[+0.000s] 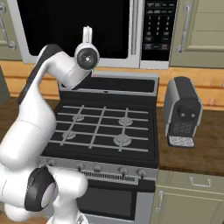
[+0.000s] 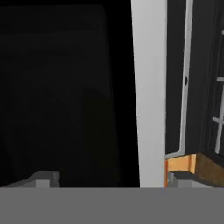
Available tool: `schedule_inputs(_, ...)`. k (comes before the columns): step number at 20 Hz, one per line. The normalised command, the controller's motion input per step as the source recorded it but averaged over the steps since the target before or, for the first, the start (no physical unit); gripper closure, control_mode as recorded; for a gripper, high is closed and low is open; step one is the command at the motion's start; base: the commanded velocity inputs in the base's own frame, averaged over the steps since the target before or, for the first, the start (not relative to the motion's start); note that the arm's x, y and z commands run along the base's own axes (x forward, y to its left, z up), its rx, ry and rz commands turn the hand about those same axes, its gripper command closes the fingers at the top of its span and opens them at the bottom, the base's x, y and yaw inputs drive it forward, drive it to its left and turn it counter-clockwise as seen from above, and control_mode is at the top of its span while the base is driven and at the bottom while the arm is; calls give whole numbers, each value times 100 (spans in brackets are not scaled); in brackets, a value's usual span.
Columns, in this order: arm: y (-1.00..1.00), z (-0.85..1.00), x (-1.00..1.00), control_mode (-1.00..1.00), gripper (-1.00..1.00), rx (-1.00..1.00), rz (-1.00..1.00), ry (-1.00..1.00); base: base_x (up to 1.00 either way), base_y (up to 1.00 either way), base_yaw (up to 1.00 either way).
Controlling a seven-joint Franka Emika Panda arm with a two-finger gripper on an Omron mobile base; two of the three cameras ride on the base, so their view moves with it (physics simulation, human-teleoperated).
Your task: Pick the lemon from the sink and place it in the bowl. Then pick the bowl and place it in the microwave. Then close the microwave door and press the start button.
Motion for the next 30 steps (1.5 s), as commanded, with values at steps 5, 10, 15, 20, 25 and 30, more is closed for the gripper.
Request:
schedule_inputs(5,-99,0,-62,-100,-100,2,1,-2,0,0,0)
schedule_inputs(10,-100,6,-22,-100,-100,0,0,0,0,0,0)
schedule_inputs(15,-99,8,-7,-100,-100,1,0,0,0,0,0)
schedule_inputs(20,-58,-1,13,-100,-100,0,7,10,0,0,0)
schedule_inputs(25,-12,-6,51,-100,-100,0,16,8,0,0,0)
schedule_inputs(30,-22,0,42,-100,-100,2,10,0,0,0,0)
